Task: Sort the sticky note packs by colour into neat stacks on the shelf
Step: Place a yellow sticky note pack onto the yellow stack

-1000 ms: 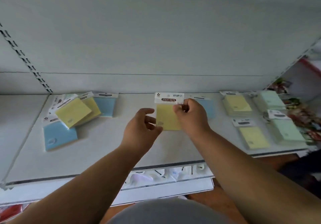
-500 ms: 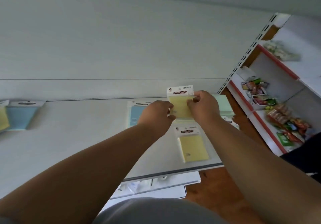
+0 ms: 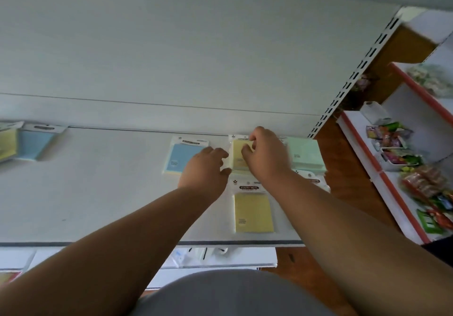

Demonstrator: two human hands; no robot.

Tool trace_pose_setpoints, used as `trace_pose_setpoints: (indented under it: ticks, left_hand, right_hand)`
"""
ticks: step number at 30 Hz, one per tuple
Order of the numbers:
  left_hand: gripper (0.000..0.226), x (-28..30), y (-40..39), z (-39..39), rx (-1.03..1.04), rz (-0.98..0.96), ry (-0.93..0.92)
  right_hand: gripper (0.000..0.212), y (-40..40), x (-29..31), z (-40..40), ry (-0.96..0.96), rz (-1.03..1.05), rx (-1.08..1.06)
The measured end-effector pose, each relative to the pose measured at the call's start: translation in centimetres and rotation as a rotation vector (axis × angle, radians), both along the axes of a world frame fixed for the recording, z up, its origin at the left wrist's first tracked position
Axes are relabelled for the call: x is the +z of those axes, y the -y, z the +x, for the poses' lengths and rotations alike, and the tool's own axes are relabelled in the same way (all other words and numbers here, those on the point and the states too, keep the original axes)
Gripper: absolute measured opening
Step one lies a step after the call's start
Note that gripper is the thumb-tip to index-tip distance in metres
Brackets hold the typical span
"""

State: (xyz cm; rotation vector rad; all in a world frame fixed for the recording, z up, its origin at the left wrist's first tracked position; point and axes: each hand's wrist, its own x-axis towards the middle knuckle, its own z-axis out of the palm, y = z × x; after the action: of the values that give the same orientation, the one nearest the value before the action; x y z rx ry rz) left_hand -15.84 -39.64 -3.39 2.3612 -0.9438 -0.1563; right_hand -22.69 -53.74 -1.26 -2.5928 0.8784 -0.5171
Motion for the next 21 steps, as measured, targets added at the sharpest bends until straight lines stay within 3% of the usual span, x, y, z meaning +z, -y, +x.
trace_pose_setpoints:
  ticks: [12,18,21]
  left_hand:
    - [0.025,-0.2,-17.6,8.5,0.218,0.012,0.008]
    - [0.021,-0.2,-31.5,17.4,0.405,-0.011,0.063]
    - [0.032,-0.3,-36.4,21.0,0.507,0.048,0.147]
  right_hand:
    - [0.009,-15.7,-0.1,11.0,0.164,0.130,0.265]
    - [0.010,-28.2,-1.4,19.4,0.107,0.279,0.348]
    - [0.015,-33.5,-2.0,22.9,0.047,0.300,0.411]
